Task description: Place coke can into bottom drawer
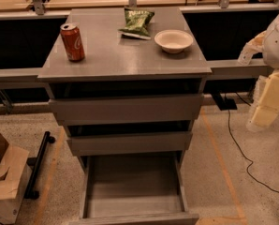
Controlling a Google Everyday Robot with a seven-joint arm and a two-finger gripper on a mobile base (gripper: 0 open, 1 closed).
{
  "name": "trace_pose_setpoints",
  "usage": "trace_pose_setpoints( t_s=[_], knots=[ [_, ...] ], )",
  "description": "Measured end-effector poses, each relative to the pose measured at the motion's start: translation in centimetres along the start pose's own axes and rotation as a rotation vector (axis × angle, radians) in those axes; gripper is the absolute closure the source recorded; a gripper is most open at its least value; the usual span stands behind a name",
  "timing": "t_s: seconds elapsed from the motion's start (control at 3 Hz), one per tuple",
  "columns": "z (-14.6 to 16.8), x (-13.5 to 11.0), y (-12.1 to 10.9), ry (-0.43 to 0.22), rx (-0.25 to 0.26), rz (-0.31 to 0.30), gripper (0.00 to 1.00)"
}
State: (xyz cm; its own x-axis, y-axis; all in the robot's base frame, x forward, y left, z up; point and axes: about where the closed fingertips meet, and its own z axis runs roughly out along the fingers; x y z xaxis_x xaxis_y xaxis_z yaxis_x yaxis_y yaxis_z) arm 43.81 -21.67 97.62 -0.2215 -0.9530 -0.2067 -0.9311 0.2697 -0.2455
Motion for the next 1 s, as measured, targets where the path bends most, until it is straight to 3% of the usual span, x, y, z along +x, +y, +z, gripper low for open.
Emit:
trace_pose_setpoints(
  t_s=[0.33, 0.67, 1.0],
  knots=[
    [0.0, -0.2, -0.2, -0.012, 0.009, 0.005, 0.00],
    [0.9, -2.3, -1.3, -0.109, 0.026, 0.003, 0.00],
    [0.9, -2.3, -1.3, -0.109, 0.026, 0.003, 0.00]
  ],
)
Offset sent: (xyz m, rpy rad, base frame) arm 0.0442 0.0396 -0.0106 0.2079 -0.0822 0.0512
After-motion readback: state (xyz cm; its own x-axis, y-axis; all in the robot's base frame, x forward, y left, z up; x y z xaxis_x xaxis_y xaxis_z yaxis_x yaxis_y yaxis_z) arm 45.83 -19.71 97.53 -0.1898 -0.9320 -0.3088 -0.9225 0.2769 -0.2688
